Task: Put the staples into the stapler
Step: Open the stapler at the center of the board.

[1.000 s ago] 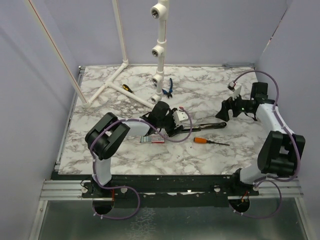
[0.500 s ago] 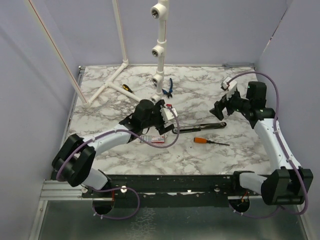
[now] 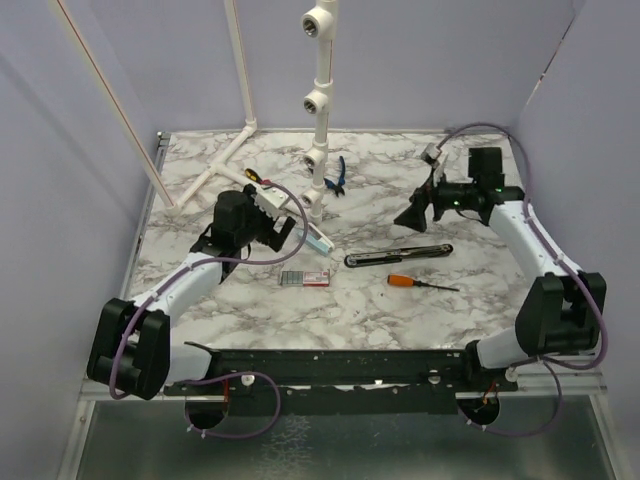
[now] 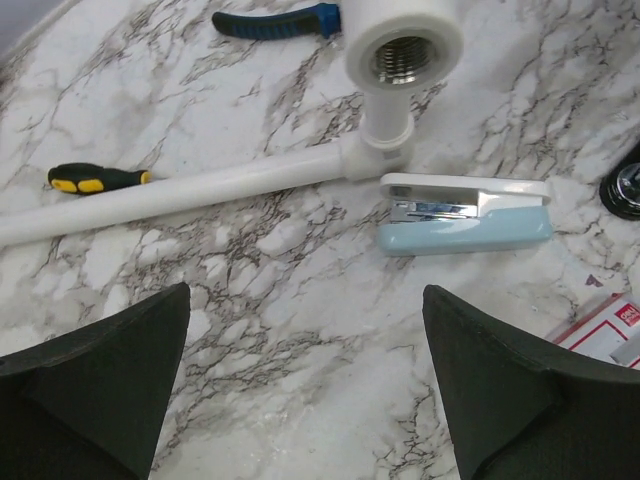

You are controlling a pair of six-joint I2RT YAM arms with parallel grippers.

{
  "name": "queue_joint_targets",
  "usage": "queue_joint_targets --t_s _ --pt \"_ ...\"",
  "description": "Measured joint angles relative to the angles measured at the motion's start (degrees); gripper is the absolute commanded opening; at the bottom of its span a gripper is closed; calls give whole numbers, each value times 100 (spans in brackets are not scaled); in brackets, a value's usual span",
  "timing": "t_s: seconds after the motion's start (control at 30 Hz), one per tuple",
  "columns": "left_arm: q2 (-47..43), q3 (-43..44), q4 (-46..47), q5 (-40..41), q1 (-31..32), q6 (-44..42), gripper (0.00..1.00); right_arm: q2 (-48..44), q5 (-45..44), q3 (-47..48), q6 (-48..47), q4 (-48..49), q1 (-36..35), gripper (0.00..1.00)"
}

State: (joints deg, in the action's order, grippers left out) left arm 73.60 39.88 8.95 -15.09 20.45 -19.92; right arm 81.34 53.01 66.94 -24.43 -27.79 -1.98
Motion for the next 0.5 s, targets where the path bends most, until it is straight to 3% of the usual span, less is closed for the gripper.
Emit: queue_joint_targets --t_s 0.23,0.37,0.5 --pt "-28 0 -96 -4 -581 442 99 461 -1110 -931 125 1145 -1797 94" --pt "-28 0 -144 4 -737 570 99 927 -2074 -981 260 2138 -2844 91" --pt "-28 0 -146 15 -826 605 99 1613 -2730 -977 511 2962 -3407 85"
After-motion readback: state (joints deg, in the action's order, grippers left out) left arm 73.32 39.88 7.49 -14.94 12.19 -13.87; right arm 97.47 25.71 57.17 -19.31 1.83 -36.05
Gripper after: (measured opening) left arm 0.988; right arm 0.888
